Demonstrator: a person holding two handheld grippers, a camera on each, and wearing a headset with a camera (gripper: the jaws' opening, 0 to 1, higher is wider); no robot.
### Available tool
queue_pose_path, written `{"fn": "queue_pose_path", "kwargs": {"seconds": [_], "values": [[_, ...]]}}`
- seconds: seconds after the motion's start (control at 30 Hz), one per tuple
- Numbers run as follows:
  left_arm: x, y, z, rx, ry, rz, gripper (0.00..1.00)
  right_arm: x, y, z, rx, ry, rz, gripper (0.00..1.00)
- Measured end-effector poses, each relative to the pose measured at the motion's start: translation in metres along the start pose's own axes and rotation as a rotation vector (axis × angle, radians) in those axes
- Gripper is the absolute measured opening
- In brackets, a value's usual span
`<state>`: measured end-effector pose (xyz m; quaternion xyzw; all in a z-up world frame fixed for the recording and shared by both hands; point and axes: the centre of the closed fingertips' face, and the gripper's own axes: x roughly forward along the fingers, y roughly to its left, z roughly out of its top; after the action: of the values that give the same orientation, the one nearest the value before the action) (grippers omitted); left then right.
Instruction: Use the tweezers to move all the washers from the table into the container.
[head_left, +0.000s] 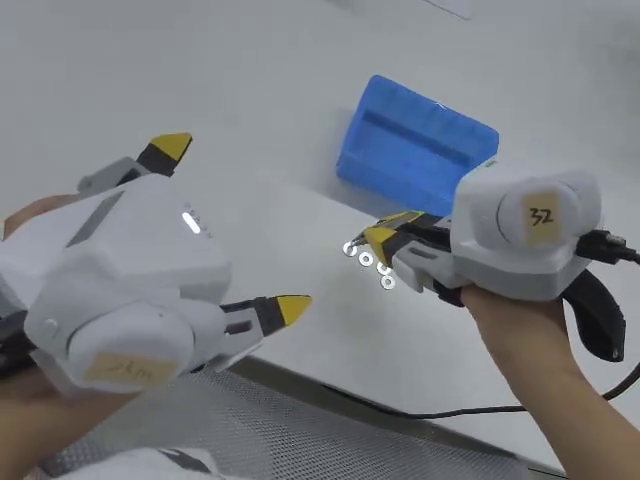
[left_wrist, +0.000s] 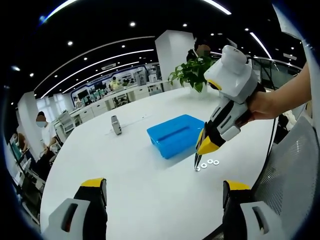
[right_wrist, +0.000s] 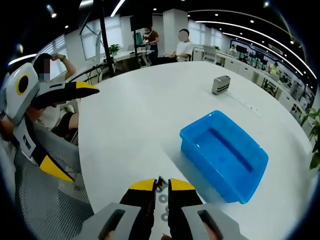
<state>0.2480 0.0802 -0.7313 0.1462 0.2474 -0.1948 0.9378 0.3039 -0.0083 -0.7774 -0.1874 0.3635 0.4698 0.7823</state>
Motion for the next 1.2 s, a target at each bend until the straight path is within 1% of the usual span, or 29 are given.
{"fn": "queue_pose_path", "kwargs": {"seconds": [0.13,0.23,0.5,0.7,0.97,1.2], "values": [[0.001,-0.0015,-0.0023,0.009,0.013,-0.004,0.99,0.0004,0.0002,0.0007,0.003,0.007,-0.001,0.05],[0.001,-0.0019,-0.0023,0.014,0.013,-0.005,0.99,0.0014,0.0,0.001,0.007,0.015,-0.001,0.05],[0.0011,-0.0014,-0.0038,0.018,0.022,-0.003,0.99,0.0053,-0.0003,0.0045,0.014,0.014,0.005,0.05],[0.0008,-0.0018,-0.0046,0.022,0.027,-0.004,0.97,0.0031,0.0023,0.0034,0.026,0.024,0.01,0.04],[0.0007,-0.0027,-0.0044,0.027,0.027,-0.006,0.97,0.0031,0.0018,0.0039,0.034,0.01,0.008,0.04],[0.0013,-0.0031,-0.0055,0.032,0.034,-0.006,0.97,0.0065,0.0021,0.0021,0.025,0.016,0.008,0.04]]}}
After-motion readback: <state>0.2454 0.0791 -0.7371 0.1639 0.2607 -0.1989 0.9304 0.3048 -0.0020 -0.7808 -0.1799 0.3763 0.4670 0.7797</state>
